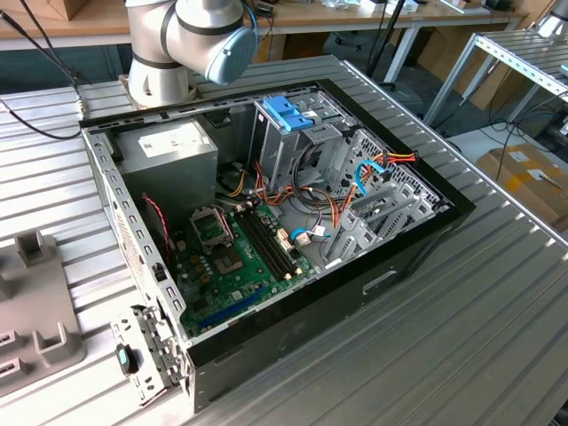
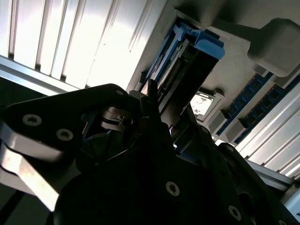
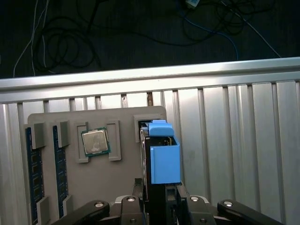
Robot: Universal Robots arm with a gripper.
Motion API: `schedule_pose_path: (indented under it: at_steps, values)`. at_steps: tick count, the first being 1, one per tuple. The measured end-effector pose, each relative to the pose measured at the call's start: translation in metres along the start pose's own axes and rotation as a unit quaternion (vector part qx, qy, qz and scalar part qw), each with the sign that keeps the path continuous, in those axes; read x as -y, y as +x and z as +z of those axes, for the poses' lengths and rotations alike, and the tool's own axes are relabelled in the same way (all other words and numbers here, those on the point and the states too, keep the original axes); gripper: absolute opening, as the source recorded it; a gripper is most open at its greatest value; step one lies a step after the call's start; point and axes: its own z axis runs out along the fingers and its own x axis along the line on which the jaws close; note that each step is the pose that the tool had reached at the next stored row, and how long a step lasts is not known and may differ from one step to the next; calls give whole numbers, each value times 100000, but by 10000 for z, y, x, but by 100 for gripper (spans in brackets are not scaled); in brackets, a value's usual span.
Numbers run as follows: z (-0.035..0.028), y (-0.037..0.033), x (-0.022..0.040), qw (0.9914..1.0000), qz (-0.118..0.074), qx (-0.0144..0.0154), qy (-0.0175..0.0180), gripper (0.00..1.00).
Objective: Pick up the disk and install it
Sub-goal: 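Pick up the disk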
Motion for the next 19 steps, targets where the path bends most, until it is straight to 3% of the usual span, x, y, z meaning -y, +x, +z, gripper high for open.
schedule_pose_path:
  at_steps: [3, 7, 12, 19]
  values:
    - [-45, -1, -1, 100000, -1, -6, -4, 36]
    - [-46, -1, -1, 100000, -52, -4, -1, 36]
    - [-46, -1, 0, 99929, -3765, -117, -109, 36]
    - [-46, -1, -1, 99925, -3858, -120, -110, 36]
